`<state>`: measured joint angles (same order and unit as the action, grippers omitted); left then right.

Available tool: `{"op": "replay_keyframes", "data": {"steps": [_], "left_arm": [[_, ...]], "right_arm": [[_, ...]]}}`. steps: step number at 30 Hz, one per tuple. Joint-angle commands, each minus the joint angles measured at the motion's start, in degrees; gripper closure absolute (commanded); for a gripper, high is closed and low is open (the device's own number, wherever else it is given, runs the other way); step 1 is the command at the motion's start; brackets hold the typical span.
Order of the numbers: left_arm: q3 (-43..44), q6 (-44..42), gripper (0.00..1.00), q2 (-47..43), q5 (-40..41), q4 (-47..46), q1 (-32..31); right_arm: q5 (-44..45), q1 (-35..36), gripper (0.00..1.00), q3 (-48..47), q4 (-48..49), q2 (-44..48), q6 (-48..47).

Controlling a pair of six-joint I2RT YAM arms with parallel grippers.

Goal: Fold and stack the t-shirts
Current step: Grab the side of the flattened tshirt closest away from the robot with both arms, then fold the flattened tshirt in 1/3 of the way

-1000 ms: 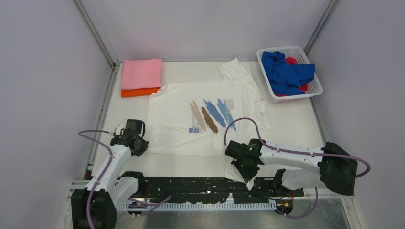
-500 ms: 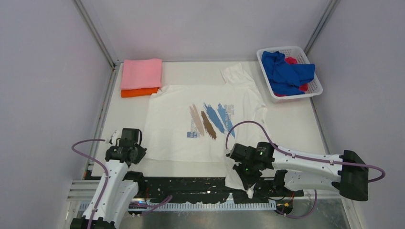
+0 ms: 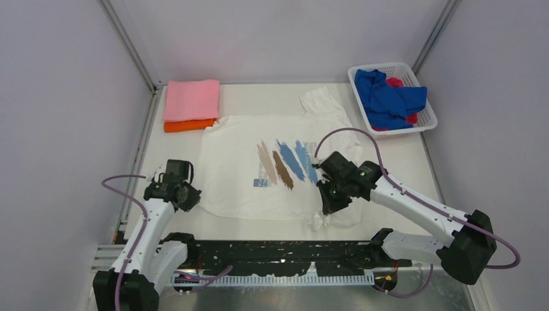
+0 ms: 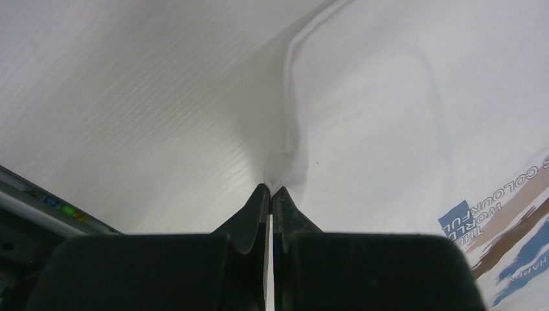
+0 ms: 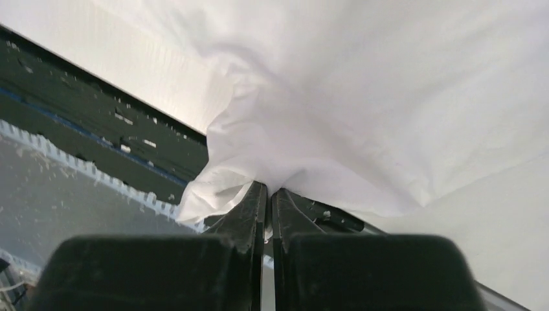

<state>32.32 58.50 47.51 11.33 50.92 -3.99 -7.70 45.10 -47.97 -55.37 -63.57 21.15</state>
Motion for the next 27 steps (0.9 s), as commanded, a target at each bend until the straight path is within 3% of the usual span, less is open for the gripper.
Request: {"op": "replay_keyframes", "data": {"steps": [1,13,27], "left_arm": [[6.52,-2.25,1.00,4.57,-0.37,-3.23,0.34],[18.98,-3.35,1.00,20.09,-0.37,-6.59,0.55],[24.28,-4.60,1.00,25.76,0.18,-8.35,3.72]], "right_arm": [[3.07,-4.37,0.95,-6.26,2.72,-3.23,-6.71],[6.64,-14.55,0.95,-15.04,5.55,-10.09,-12.38],[8.50,-22.28,0.95,-24.21,9.06,-15.71,-17.87]]}}
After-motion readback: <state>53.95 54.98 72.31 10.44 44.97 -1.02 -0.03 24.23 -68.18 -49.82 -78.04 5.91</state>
